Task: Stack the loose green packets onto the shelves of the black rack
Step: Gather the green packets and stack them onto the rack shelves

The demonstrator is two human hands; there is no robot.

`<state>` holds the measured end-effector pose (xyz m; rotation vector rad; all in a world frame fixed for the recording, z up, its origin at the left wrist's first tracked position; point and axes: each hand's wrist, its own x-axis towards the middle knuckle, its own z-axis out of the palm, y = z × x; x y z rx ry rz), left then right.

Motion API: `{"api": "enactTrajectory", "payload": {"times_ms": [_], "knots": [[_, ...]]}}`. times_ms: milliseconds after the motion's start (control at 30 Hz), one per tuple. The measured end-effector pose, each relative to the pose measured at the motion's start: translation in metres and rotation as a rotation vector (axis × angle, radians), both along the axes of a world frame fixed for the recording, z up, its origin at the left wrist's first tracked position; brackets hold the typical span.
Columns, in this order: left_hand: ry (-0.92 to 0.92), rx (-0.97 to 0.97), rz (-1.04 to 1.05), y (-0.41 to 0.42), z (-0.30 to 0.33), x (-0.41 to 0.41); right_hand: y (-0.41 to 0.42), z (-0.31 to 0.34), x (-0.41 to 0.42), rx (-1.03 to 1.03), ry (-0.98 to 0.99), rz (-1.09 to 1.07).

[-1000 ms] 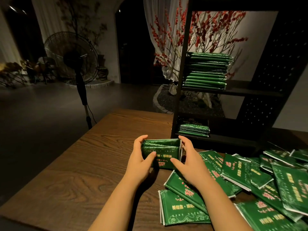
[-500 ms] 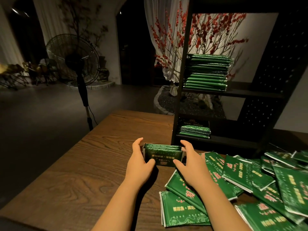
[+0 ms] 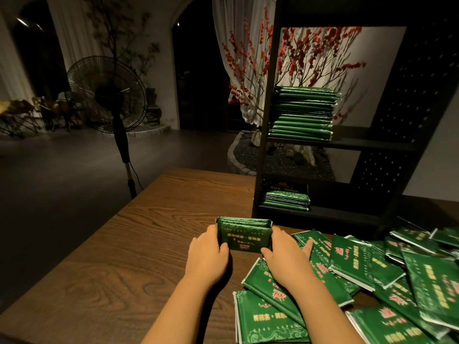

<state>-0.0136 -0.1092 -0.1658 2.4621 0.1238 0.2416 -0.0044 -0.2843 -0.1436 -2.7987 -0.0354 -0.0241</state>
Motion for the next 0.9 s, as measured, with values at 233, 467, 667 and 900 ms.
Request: {"api": "enactTrajectory", "payload": {"times_ms": [233, 467, 667, 900], "knots": [[-0.144, -0.426, -0.107, 0.000, 0.023, -0.014, -0.017, 0.015, -0.011, 0.639, -0.199, 0.052], [-0.170, -0.770, -0.263, -0.041, 0.071, -0.015, -0.052, 0.051, -0.034, 1.378, -0.213, -0.083], [-0.054, -0.684, -0.425, -0.111, 0.119, -0.008, -0.106, 0.095, -0.039, 1.457, -0.394, -0.156], [0.086, -0.838, -0.414, -0.177, 0.173, 0.016, -0.168, 0.153, -0.017, 0.838, -0.719, -0.264]]}}
